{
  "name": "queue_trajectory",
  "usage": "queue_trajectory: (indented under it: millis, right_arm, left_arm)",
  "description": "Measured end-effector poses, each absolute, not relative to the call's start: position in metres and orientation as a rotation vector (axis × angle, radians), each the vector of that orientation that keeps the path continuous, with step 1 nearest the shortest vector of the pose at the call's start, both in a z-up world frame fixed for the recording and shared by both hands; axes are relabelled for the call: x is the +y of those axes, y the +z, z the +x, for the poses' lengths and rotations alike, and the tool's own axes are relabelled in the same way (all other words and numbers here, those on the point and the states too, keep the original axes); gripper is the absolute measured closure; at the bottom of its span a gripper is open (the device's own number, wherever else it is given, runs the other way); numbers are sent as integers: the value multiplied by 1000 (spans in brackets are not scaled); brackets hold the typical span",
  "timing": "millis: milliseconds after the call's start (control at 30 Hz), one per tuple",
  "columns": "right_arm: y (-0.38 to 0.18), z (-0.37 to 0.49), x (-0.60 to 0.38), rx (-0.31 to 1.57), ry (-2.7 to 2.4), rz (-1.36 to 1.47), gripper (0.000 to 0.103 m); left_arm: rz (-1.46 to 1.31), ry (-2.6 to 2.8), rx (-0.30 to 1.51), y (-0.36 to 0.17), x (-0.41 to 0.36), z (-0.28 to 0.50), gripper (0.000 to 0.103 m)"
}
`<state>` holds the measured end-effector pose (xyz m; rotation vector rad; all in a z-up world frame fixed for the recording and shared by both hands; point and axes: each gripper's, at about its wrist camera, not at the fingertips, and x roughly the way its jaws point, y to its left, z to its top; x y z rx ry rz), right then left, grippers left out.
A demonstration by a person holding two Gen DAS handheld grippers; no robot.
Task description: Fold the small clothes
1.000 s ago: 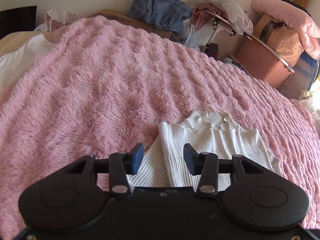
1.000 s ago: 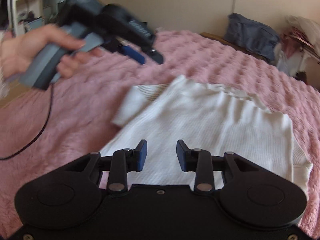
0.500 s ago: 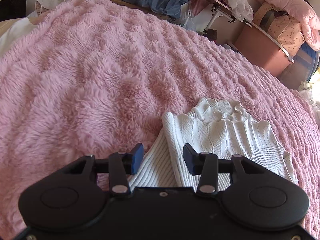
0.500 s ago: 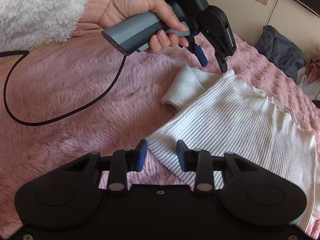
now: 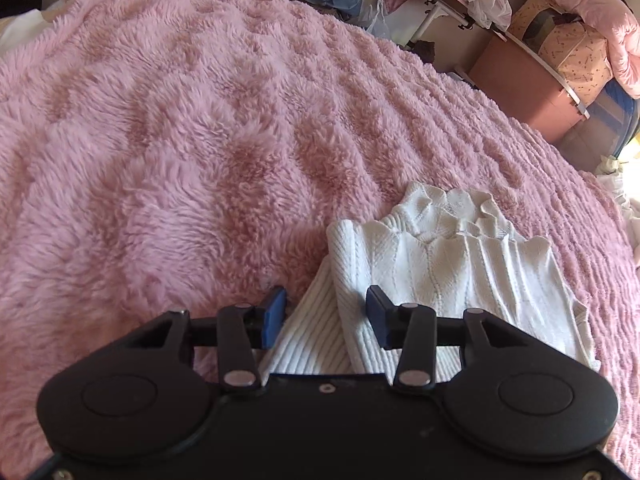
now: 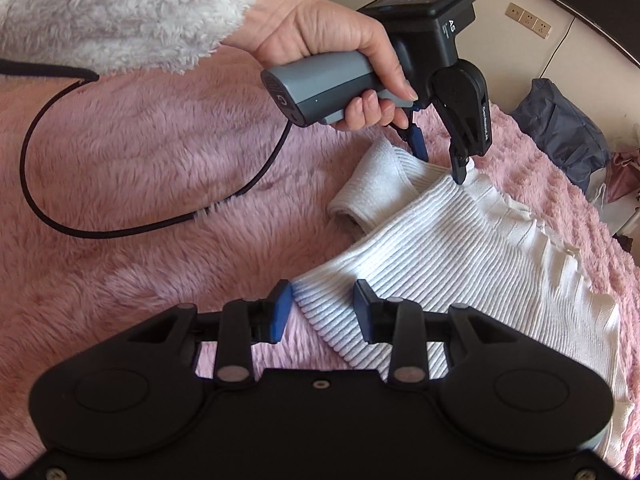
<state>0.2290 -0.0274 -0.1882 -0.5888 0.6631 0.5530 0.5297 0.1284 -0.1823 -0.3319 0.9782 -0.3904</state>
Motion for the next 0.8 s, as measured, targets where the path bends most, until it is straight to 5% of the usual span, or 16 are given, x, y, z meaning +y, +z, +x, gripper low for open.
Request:
queue_trajectory:
  millis: [333, 500, 800]
  right_arm:
    - [-196, 226, -17, 601, 523, -676, 68]
    - [-194, 226, -20, 632, 532, -630, 87]
    - [-170, 227, -38, 614, 515, -486, 91]
  left_arm:
    - [-342, -428, 1016, -183, 119, 542, 65]
    - [-398, -430, 1029, -184, 123, 541, 93]
    - [-545, -421, 1031, -163, 130, 537, 96]
